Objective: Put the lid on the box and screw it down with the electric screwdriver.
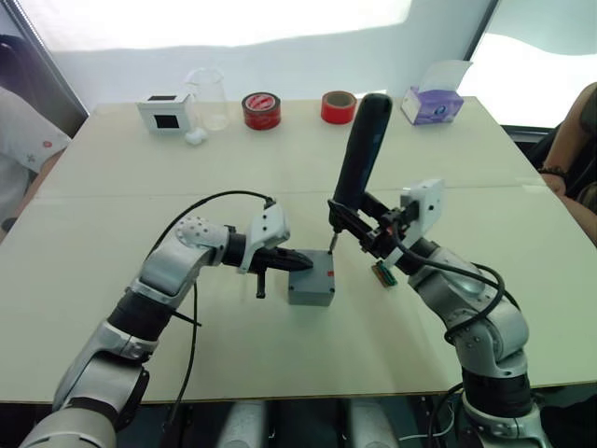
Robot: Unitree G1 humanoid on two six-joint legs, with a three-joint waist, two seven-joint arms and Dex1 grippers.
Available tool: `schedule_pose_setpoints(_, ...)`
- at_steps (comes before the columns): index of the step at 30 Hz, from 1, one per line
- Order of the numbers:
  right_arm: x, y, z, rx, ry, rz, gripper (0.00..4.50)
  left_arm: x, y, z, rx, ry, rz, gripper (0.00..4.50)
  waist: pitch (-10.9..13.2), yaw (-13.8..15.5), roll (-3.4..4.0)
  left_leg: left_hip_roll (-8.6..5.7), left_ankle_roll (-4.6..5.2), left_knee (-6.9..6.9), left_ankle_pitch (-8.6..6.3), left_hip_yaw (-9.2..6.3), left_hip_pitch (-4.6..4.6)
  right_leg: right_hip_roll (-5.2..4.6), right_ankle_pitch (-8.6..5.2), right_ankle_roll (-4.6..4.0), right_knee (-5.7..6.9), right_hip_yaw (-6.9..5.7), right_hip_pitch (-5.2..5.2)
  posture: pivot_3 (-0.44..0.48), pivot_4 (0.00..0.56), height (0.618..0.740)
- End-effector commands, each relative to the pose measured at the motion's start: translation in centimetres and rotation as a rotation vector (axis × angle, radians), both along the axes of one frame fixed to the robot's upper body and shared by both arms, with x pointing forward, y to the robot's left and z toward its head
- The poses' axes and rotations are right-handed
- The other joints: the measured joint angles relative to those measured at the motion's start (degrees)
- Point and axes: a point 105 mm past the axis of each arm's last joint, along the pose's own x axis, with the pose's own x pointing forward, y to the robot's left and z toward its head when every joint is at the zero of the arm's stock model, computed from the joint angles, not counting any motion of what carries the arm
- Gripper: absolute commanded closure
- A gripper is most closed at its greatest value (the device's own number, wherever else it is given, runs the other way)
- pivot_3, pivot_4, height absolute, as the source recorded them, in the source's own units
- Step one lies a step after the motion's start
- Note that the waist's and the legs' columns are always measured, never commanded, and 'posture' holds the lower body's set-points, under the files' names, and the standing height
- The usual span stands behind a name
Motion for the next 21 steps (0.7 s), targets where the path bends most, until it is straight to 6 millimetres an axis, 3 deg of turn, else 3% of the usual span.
schedule_pose_setpoints(1,-0.4,-0.2,-1.0,-0.015,0.028,0.002,2.73,-0.4,0.3,-0.7,0.033,0.003,0.000,4.50,0.00,-0.01,0.00,0.00,0.00,0.00,0.00,0.00,0.06,0.00,0.00,0.00,-0.01,0.00,0.06,0.000,0.150,0.740)
schedule_pose_setpoints(4,-1.0,0.2,-2.0,0.043,0.127,0.056,2.73,-0.5,0.1,-0.2,-0.012,0.021,0.004,4.50,-0.01,0.08,0.00,0.02,0.09,-0.08,-0.05,-0.01,0.61,0.01,-0.03,0.00,-0.12,-0.01,0.64,0.000,0.150,0.740)
schedule_pose_setpoints(9,-1.3,0.1,-4.1,-0.065,0.188,0.058,2.73,-0.9,0.2,-0.9,0.012,0.016,0.012,4.50,-0.02,-0.06,0.00,0.04,0.18,-0.14,-0.13,-0.01,1.04,0.01,-0.07,-0.04,-0.19,-0.01,1.02,0.000,0.150,0.740)
schedule_pose_setpoints(13,-1.6,0.4,-4.1,-0.072,0.192,0.078,2.73,-1.1,-0.2,0.1,-0.053,0.038,0.030,4.50,-0.10,-0.07,-0.02,0.05,0.20,-0.20,-0.14,0.00,1.18,0.01,-0.15,-0.06,-0.19,0.00,1.14,0.000,0.150,0.740)
schedule_pose_setpoints(21,-2.1,0.6,-5.0,-0.115,0.223,0.109,2.73,-1.5,0.0,-0.7,-0.008,0.027,0.029,4.50,-0.14,-0.09,-0.04,0.05,0.20,-0.21,-0.14,0.00,1.23,0.00,-0.15,-0.06,-0.19,0.00,1.18,0.000,0.150,0.740)
